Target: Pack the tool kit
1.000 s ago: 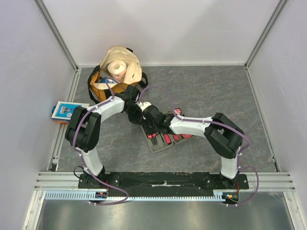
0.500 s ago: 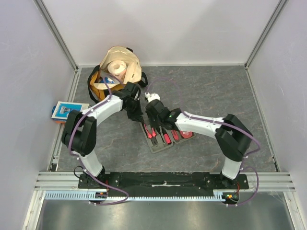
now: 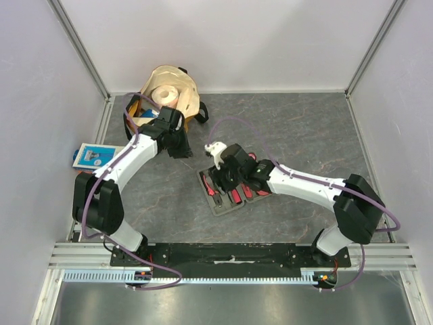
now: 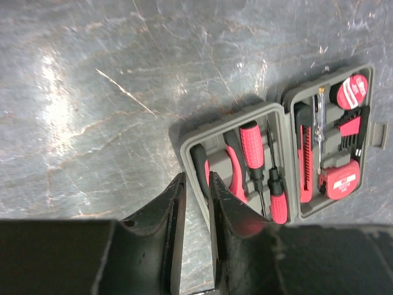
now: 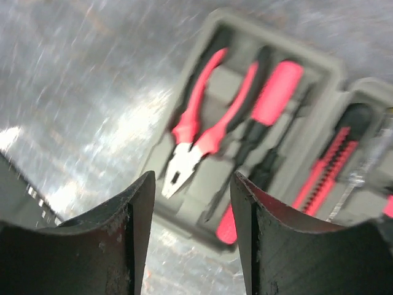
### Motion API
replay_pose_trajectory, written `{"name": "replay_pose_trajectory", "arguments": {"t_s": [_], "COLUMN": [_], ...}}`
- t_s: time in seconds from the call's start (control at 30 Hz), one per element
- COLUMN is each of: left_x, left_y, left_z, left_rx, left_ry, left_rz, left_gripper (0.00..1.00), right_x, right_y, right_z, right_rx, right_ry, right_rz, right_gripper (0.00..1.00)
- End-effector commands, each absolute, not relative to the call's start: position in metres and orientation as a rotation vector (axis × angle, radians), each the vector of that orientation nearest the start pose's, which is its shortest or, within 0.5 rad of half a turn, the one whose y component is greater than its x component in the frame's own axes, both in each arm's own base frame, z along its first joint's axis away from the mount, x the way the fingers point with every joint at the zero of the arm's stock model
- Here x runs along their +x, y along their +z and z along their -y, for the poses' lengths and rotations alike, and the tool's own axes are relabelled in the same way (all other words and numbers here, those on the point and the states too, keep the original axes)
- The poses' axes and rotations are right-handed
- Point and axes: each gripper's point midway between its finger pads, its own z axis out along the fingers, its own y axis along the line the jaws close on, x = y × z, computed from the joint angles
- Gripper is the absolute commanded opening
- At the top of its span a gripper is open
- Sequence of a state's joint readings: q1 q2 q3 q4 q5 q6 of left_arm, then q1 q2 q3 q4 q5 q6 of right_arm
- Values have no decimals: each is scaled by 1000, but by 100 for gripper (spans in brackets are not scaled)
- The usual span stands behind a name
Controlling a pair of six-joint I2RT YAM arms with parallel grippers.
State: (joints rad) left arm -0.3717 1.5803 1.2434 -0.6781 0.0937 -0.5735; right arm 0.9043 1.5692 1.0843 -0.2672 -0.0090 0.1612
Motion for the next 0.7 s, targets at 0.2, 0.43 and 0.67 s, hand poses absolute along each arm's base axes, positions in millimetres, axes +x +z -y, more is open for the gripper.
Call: {"name": "replay_pose_trajectory", "arguments": {"t_s": [0.2, 0.43, 0.67], "left_x": [374, 380, 374], "left_y": [200, 227, 230], "left_z": [156, 142, 139], "left_rx": [-201, -209, -210], "left_ry": [-460, -409, -405], "left_rz": [-2342, -2233, -2224], "left_gripper": [30, 41, 47], "right_x": [181, 172, 163], "right_y": [85, 62, 48], "right_z": [-353, -361, -362], "right_rx": [-1297, -1394, -1421], "right_ry": [675, 686, 721], "right_rz": [-2181, -2203, -2270], "right_gripper": [64, 56, 51]}}
